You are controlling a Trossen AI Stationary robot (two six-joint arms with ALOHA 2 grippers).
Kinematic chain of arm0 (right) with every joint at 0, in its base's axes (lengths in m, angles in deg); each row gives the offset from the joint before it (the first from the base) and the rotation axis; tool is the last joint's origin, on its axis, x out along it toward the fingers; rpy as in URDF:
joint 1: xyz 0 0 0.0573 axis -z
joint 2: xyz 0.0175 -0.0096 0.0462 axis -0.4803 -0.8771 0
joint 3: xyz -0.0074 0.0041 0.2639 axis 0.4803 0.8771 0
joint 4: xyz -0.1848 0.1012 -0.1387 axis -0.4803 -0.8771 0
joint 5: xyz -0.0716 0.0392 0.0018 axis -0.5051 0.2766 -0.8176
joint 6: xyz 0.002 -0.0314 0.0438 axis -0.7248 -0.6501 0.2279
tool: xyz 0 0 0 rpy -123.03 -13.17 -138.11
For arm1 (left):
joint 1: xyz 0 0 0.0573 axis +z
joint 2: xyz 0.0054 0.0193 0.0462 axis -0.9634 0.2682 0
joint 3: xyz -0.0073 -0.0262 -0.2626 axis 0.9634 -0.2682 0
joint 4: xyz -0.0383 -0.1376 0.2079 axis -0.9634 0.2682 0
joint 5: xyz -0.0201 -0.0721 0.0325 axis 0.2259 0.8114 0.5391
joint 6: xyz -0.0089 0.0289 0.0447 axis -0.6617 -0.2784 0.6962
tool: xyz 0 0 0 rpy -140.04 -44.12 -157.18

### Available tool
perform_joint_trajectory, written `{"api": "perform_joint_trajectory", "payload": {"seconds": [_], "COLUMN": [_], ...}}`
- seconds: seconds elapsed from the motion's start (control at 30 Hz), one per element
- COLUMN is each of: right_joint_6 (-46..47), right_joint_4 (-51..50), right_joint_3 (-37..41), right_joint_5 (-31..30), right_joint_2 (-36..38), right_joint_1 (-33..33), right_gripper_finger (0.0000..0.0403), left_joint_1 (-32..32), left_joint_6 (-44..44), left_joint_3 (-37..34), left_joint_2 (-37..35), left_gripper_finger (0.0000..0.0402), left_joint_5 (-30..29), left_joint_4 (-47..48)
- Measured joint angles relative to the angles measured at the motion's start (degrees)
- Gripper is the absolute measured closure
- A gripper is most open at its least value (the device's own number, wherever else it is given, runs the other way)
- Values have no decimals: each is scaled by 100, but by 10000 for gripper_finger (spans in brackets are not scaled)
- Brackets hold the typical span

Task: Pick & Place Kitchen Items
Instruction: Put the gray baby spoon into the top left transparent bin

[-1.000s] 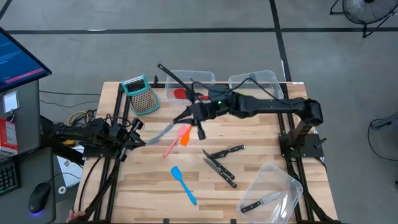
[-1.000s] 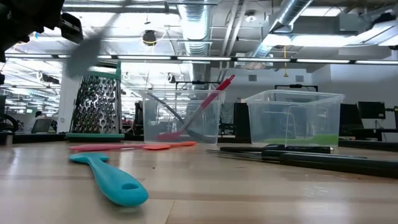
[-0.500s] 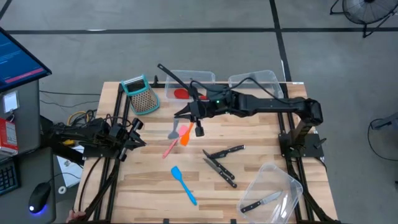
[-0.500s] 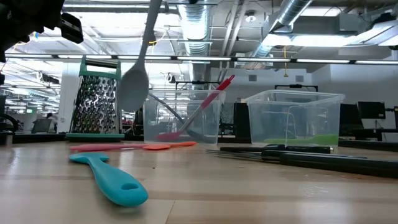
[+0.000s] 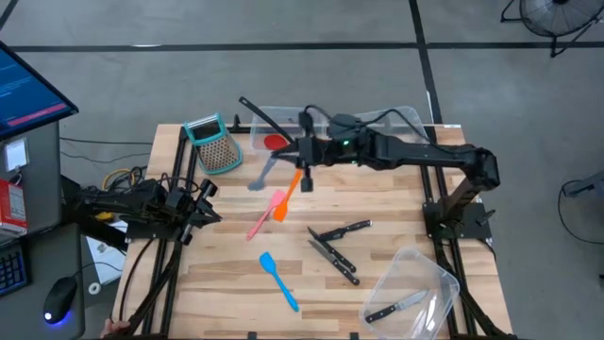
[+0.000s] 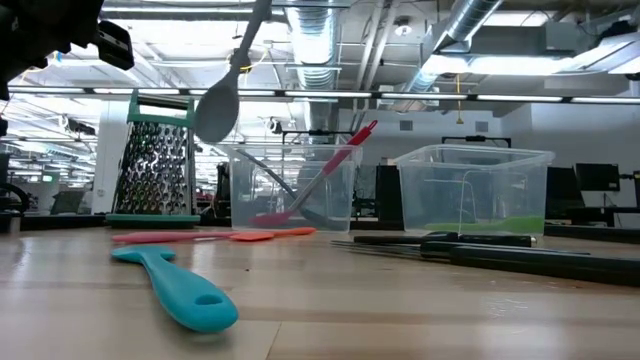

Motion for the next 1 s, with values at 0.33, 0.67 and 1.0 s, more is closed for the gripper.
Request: {"api": "perform_joint_trajectory", "payload": {"seconds": [0.33,0.67,1.0], "right_joint_6": [-216,315,801], "right_joint_4": [770,602,543], "right_joint_3": [-26,-11,-11], "right_joint_5": [-379,-353,-312], "right_joint_2": [451,-63,-793], "right_joint_1": [756,1727,1997], "right_gripper_finger": [403,403,403], "left_joint_1": [0,0,0], "left_joint_6": [0,0,0], "left_joint_3": [0,0,0], "left_joint_2": [0,0,0], "left_gripper_finger": [393,393,393], "left_joint_5": [2,2,1], "left_joint_4": [-6,-7,-22]}}
